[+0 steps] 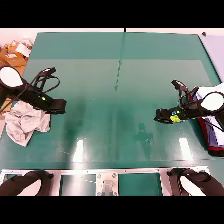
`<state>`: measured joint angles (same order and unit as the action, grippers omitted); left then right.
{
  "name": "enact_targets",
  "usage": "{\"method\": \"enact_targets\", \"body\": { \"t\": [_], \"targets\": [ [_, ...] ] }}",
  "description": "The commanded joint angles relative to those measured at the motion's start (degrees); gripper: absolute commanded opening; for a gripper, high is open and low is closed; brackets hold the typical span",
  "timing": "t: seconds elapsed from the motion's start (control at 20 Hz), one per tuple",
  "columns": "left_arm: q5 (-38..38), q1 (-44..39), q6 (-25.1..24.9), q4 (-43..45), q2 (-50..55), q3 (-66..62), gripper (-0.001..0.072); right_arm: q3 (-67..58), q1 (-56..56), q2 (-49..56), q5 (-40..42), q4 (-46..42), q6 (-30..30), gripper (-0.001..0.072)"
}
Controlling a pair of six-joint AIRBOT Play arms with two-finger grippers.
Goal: Fold the shirts.
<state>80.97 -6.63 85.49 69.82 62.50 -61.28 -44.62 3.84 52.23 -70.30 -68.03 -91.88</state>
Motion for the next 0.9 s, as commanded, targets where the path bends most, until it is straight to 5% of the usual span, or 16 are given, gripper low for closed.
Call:
{"method": "enact_targets", "body": {
  "t": [0.0, 0.85],
  "targets": [
    [-0.02, 0.02, -0.02, 0.02, -0.04, 0.02, 0.0022, 0.02, 0.02, -0.04, -0.02, 0.02, 0.0, 0.0011],
    [-1.11, 0.02, -0.02, -0.63, -0.04, 0.02, 0.0022, 0.02, 0.02, -0.04, 0.44, 0.02, 0.0, 0.0011]
  ]
}}
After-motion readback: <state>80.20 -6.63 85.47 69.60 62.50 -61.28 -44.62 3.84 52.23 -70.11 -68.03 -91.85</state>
